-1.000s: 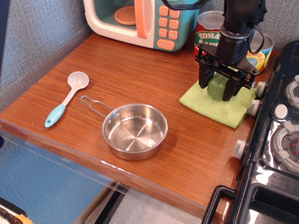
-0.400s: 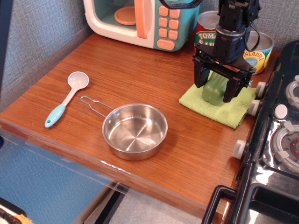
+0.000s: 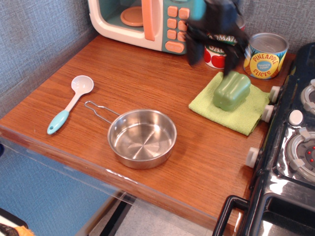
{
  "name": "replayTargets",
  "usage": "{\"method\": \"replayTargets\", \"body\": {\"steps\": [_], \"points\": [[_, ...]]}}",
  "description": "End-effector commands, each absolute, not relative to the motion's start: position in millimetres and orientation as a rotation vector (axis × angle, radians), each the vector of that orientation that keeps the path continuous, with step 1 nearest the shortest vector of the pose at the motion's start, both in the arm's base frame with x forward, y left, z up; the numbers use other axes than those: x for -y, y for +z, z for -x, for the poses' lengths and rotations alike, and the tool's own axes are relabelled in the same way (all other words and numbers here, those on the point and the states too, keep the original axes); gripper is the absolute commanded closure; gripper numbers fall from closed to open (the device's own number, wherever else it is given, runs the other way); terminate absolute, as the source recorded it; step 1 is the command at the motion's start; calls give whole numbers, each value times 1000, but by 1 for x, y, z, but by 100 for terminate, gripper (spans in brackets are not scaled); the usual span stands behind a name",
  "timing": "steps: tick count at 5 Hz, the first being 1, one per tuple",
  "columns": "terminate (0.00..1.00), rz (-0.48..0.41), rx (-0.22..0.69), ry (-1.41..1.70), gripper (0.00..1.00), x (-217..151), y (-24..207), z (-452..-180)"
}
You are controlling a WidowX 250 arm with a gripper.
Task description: Place the green pepper on top of the green towel
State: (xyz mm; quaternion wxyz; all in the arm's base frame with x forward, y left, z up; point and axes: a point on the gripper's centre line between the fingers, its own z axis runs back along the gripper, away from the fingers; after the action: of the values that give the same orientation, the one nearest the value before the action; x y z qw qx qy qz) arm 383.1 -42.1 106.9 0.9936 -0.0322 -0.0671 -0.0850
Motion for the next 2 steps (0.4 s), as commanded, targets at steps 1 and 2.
{"method": "replayTargets", "body": {"steps": [1, 2], "points": [[0, 81, 124, -51, 0, -19, 115, -348], [0, 64, 92, -71, 0, -33, 100, -346]]}}
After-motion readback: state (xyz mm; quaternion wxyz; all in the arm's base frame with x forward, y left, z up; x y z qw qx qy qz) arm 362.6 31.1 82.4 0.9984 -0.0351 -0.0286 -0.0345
